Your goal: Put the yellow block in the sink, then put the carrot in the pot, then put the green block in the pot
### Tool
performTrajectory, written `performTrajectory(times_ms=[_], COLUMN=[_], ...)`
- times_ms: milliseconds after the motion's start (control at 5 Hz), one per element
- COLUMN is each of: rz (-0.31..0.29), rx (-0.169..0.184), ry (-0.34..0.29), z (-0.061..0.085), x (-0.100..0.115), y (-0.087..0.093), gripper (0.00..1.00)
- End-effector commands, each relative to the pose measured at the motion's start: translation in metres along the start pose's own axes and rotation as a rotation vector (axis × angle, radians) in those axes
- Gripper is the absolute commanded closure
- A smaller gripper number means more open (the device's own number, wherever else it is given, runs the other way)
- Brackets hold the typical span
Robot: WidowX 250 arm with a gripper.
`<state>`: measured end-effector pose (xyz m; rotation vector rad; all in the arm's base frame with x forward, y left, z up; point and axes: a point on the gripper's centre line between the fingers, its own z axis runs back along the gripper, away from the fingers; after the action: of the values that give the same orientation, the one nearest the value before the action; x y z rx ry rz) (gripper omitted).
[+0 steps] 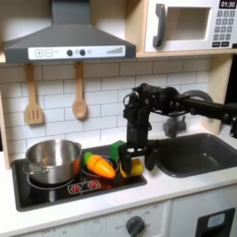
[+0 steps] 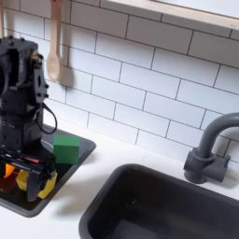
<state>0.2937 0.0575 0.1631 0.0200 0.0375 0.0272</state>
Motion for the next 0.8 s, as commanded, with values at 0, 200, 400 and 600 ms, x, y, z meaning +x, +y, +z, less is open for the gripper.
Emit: performTrajectory(times_ms=[0, 200, 400, 600], rz=[-0.009, -0.006, 0.001, 0.003], rx=[-0.003, 0.0, -0.004, 0.0], ry=[0.014, 0.022, 0.011, 0.018], z=[-0.0102, -0.014, -0.0121, -0.0137], x=[0.0092, 0.0123, 0.0158, 0.0171], y=[-0.0068, -0.0065, -0.0065, -0.0047], gripper=[0.0, 0.0, 0.0, 0.0])
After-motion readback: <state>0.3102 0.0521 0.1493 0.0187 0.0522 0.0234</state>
